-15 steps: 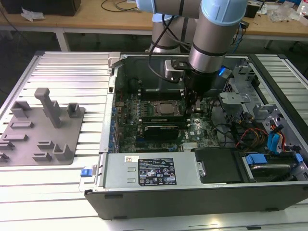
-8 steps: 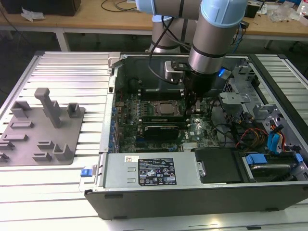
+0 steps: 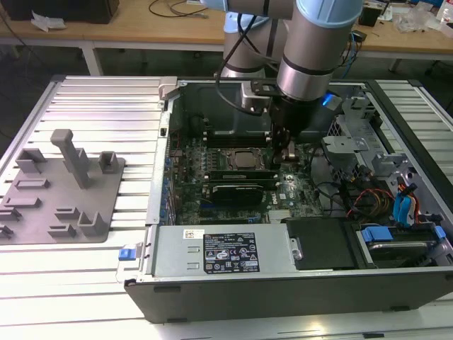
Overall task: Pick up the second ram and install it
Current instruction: 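Press down the second ram until it locks into place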
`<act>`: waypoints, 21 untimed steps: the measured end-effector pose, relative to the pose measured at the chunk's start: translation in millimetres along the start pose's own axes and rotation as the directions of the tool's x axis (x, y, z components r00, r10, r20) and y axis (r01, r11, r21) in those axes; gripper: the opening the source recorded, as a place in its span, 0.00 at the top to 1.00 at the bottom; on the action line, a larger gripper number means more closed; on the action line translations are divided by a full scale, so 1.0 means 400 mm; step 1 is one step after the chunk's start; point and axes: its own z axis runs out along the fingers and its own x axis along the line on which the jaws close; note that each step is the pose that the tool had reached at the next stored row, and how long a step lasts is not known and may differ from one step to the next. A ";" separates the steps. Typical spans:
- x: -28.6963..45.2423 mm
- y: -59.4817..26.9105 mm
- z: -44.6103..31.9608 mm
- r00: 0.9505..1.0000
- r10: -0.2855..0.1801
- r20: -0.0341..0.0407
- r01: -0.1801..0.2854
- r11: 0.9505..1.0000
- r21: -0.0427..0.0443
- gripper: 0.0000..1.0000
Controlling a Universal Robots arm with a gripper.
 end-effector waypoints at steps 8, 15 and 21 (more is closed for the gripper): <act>0.003 0.155 0.010 1.000 0.000 0.000 0.000 1.000 0.000 0.92; 0.001 0.179 0.023 1.000 0.000 0.000 0.000 1.000 0.000 0.92; -0.002 0.186 0.041 1.000 0.000 0.000 0.000 1.000 0.001 0.92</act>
